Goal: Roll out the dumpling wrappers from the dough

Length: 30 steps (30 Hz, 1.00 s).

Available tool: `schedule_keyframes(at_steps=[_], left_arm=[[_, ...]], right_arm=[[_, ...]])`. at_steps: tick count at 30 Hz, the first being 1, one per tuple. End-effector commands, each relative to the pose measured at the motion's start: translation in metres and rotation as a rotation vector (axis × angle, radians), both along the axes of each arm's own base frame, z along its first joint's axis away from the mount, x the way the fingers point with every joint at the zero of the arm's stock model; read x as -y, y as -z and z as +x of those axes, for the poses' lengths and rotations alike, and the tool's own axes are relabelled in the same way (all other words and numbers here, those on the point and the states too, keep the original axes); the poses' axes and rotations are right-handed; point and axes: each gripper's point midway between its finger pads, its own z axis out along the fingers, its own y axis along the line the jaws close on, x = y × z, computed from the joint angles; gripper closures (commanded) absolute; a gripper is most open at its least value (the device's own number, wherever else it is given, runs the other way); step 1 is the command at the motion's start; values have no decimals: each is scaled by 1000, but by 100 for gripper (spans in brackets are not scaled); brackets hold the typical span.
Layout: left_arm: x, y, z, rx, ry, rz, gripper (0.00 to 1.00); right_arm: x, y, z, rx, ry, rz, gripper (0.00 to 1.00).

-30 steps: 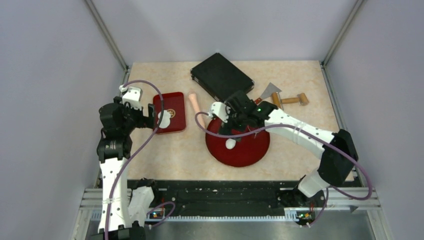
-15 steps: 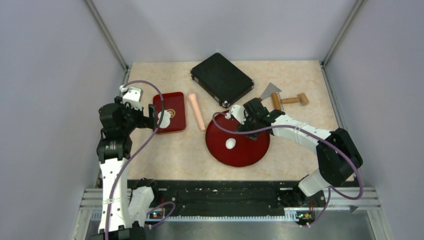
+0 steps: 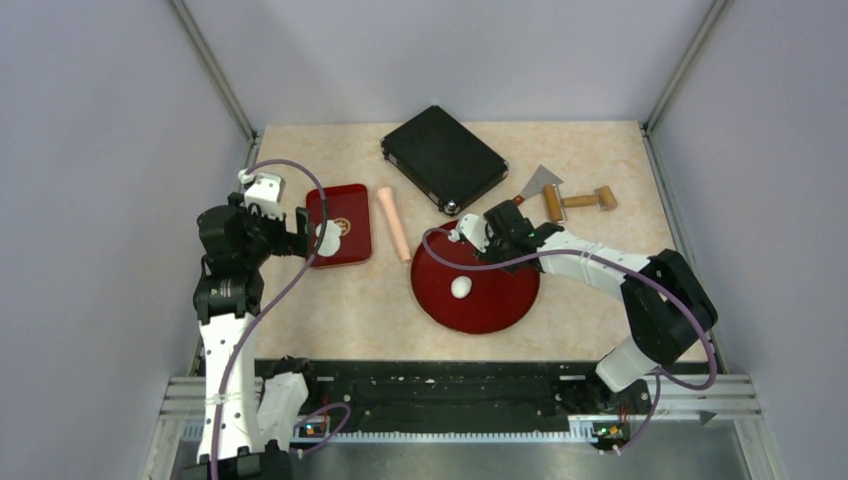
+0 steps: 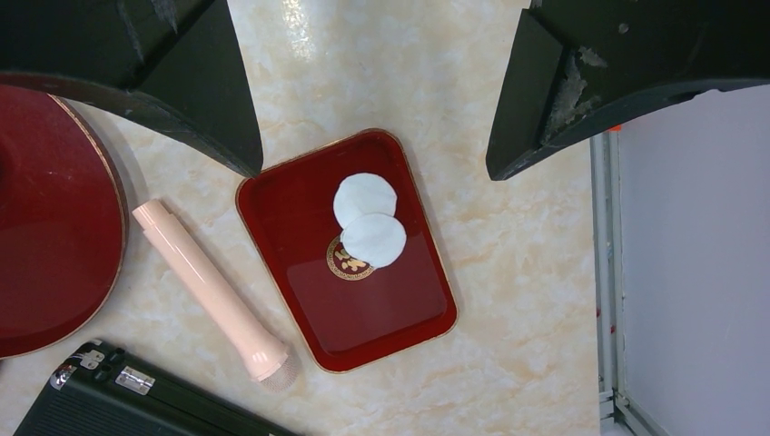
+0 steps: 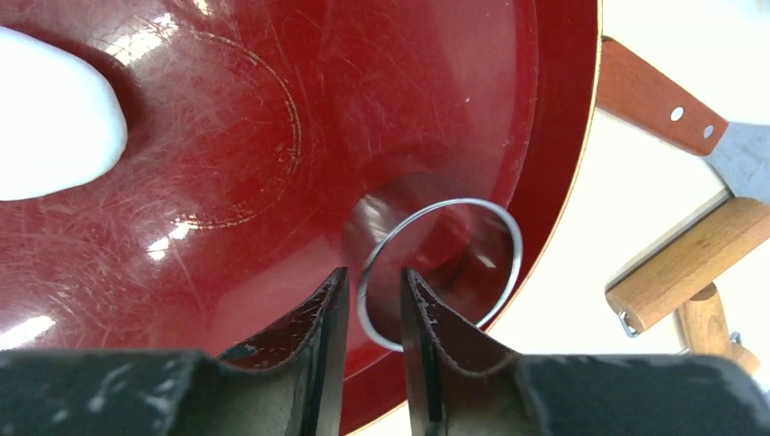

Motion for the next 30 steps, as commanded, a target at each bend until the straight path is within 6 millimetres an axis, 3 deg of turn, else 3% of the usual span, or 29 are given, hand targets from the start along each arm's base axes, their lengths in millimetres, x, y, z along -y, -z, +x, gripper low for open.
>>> schedule_keyframes(at_steps=[1, 6, 11, 15, 20, 30], left_arm=[[-1, -6, 4, 33, 2, -5, 1], [-2, -6, 4, 35, -2, -8, 1], [-2, -7, 3, 38, -2, -8, 1], [-2, -6, 4, 35, -1, -10, 1], [-3, -7, 4, 36, -5, -8, 1], [-5, -2, 7, 17, -11, -17, 1]], right_arm=[[-7, -3, 1, -2, -12, 36, 79], [-8, -7, -1, -16, -19, 43, 100], [-10, -22, -2, -16, -27, 55, 100], [-23, -60, -9, 14, -70, 100, 100], [-50, -101, -34, 65, -174, 136, 100], [-95, -106, -73, 69, -328, 147, 100]])
